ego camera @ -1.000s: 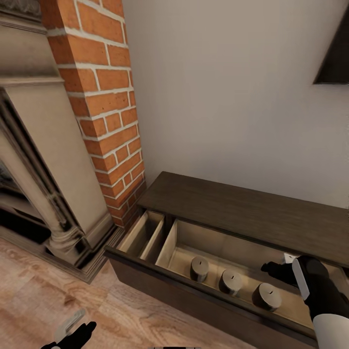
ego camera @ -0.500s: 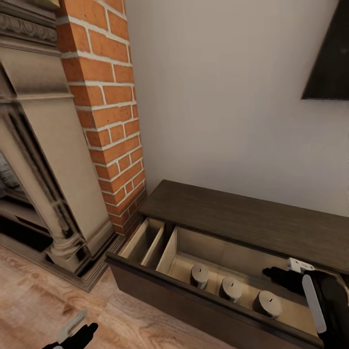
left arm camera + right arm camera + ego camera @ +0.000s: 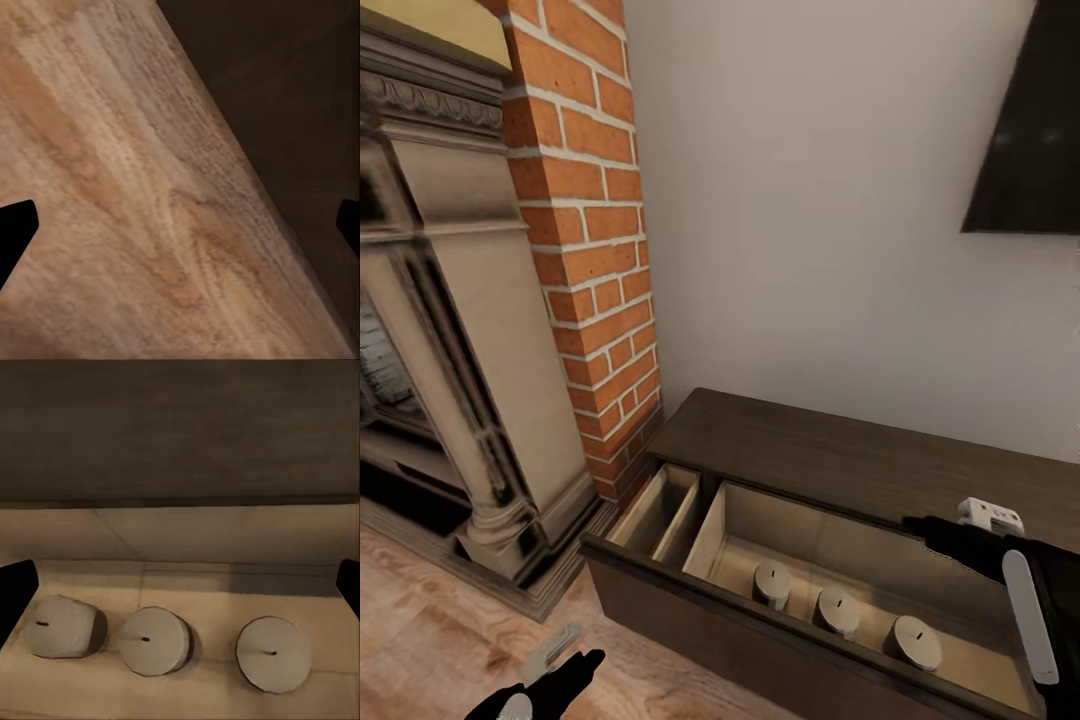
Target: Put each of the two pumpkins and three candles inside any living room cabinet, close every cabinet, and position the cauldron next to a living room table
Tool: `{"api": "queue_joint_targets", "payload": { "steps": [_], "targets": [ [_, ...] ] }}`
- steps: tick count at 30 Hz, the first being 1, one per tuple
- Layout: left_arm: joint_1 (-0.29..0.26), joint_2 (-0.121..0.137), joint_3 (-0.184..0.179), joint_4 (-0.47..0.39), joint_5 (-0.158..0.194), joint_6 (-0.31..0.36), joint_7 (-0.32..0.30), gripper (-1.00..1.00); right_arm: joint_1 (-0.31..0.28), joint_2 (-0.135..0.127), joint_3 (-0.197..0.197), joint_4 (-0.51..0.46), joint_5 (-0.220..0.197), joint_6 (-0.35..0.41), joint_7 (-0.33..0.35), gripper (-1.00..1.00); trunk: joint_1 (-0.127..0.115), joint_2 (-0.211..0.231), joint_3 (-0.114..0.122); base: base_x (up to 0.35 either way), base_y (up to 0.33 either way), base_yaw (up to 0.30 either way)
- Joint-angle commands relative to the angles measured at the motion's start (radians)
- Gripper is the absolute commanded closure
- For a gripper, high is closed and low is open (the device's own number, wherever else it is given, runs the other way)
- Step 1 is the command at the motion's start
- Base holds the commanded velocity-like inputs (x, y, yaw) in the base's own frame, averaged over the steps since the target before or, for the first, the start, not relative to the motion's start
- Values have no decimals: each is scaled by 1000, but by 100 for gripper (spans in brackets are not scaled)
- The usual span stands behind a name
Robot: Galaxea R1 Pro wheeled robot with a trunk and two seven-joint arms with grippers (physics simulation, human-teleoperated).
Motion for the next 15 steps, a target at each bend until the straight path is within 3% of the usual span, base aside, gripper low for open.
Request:
{"api": "queue_joint_targets", "payload": {
  "steps": [1, 4, 5, 6, 10, 15],
  "targets": [
    [-10, 1, -10, 14, 10, 1, 0, -100, -5, -3, -2, -3, 0, 5, 29, -100, -1, 0, 3, 0, 0, 0],
    [-34, 1, -21, 56, 10, 0, -36, -100, -35, -30, -2, -8, -11, 5, 136, -100, -12, 20, 13, 0, 0, 0],
    [-39, 1, -23, 67, 9, 0, -47, -100, -45, -43, -2, -9, -13, 5, 179, -100, -15, 27, 16, 0, 0, 0],
    [-46, 2, -26, 85, 9, -1, -69, -100, -62, -73, -2, -10, -17, 5, 262, -100, -19, 34, 19, 0, 0, 0],
    [-57, 1, -29, 120, 9, -5, -108, -100, -85, -121, -3, -12, -21, 5, 415, -100, -35, 62, 31, 0, 0, 0],
    [-63, -1, -28, 153, 21, -7, -129, -100, -96, -140, -4, -12, -22, 5, 483, -100, -54, 97, 47, 0, 0, 0]
  ]
}}
